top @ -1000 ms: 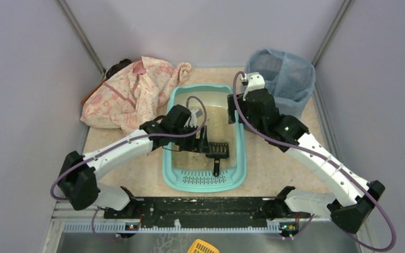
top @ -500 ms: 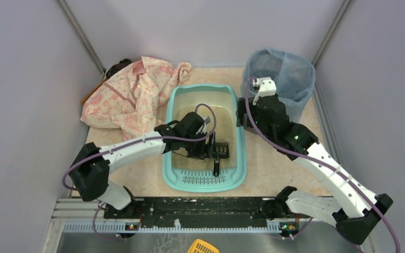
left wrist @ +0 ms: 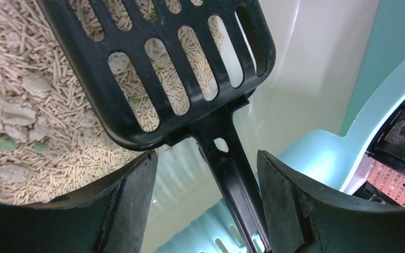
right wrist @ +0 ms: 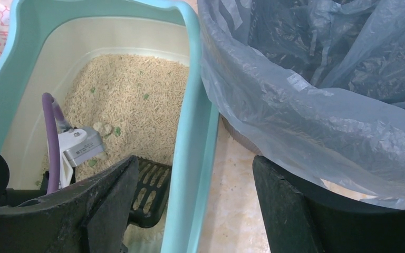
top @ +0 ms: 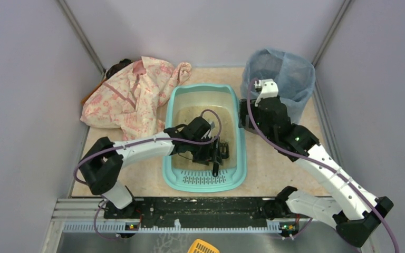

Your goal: Clean the litter box

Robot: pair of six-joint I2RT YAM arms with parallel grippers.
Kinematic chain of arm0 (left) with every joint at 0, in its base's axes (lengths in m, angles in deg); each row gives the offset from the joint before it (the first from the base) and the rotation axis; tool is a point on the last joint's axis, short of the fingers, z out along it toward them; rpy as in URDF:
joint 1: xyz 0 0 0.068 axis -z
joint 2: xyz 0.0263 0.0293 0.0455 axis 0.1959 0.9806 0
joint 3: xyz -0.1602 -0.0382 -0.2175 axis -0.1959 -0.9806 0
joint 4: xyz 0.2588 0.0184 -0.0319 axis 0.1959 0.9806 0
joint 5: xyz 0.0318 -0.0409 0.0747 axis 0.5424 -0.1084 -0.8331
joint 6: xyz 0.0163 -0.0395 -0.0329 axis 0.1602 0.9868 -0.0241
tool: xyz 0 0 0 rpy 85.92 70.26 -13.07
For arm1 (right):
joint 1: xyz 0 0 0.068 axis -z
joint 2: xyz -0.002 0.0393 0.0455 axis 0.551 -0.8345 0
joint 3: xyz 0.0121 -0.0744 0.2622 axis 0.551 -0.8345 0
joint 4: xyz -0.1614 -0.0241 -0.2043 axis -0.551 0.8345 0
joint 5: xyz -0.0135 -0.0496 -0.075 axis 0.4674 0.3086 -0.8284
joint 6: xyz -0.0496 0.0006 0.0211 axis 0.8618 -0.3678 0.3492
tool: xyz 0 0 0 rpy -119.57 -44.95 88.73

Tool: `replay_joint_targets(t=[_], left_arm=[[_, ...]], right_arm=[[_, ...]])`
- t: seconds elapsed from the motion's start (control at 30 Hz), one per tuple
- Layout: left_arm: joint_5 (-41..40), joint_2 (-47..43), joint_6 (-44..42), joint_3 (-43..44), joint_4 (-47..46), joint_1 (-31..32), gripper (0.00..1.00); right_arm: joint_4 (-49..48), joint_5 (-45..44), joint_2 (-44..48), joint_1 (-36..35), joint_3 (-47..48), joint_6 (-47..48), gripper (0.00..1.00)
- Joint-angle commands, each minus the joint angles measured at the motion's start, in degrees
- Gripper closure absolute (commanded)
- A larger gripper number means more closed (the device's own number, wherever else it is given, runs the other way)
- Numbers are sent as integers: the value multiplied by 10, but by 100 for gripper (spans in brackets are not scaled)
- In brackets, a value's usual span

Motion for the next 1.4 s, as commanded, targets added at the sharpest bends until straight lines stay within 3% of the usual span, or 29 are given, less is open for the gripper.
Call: replay_joint_targets(t=[0.0,0.33,0.57,0.77,1.07,1.37], left_arm=[[24,12,8,10,-32,8,26],[24,8,5,11,-31,9,60],[9,-20,4,19,-22,9,77],[-84,-51,-14,49,41,9,100],[-191,-68,-50,103,143,-2,100],[70,-253,-94,62,92,-197,100]], right_arm=[[-25,-3,16,10,-3,-2,21],[-32,1,15,14,-15,-4,21],[-36,2,13,15,-25,-6,21],[-41,6,13,15,-32,-10,21],[-65,33,22,15,-43,-7,21],[-178,184,71,15,-101,90,21]])
